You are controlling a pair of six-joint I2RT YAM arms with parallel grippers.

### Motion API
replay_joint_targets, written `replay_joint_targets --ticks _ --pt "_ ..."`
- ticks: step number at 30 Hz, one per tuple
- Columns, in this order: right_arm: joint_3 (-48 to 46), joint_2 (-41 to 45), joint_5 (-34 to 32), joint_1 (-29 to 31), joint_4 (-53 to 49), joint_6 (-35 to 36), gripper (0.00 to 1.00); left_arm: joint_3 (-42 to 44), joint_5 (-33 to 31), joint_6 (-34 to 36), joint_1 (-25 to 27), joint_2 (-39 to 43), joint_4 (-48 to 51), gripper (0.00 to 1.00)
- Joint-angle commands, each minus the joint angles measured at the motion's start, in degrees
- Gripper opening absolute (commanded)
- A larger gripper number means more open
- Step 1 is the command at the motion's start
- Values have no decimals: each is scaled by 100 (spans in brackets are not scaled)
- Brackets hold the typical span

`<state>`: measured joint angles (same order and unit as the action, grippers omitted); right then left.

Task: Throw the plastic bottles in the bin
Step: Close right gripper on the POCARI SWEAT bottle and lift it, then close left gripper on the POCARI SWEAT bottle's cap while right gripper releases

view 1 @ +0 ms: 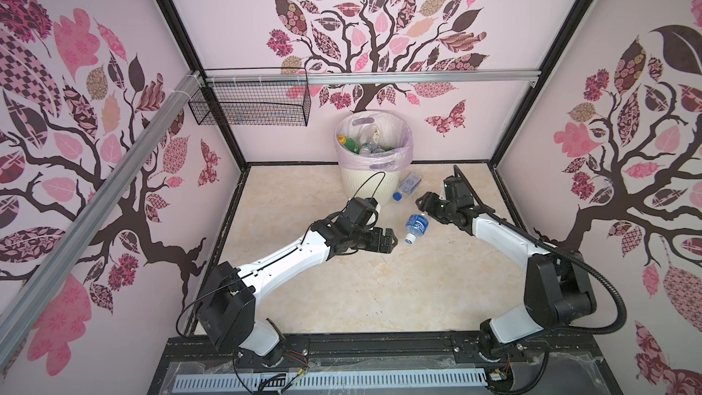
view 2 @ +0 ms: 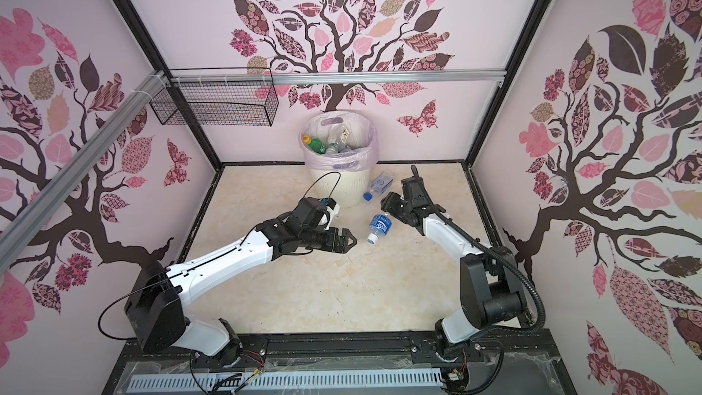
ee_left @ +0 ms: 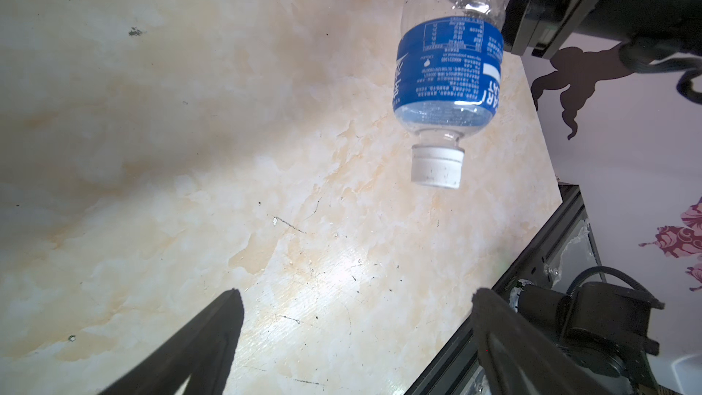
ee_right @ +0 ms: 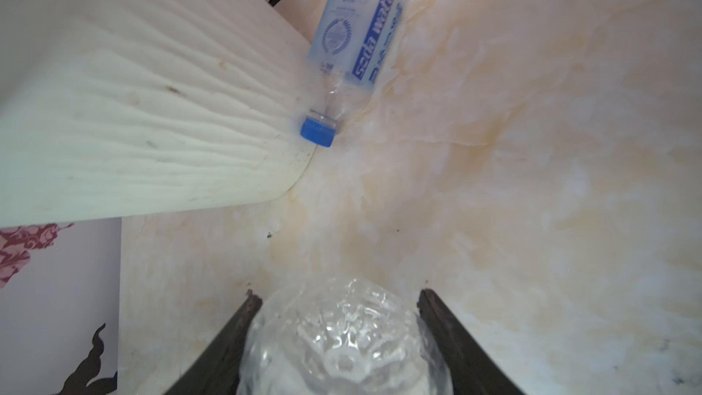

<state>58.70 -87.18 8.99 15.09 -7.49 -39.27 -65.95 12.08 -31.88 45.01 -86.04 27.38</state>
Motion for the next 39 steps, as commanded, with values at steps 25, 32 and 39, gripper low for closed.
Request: replay_joint_targets --ticks 25,32,39 --pt "617 567 -258 1167 -216 -537 53 -316 101 -229 308 -77 -193 62" --pt "630 566 -229 1191 -209 -556 53 -306 76 -236 304 -75 -275 39" --pt "640 605 -225 1197 -266 -512 59 -302 50 -231 307 -44 -248 19"
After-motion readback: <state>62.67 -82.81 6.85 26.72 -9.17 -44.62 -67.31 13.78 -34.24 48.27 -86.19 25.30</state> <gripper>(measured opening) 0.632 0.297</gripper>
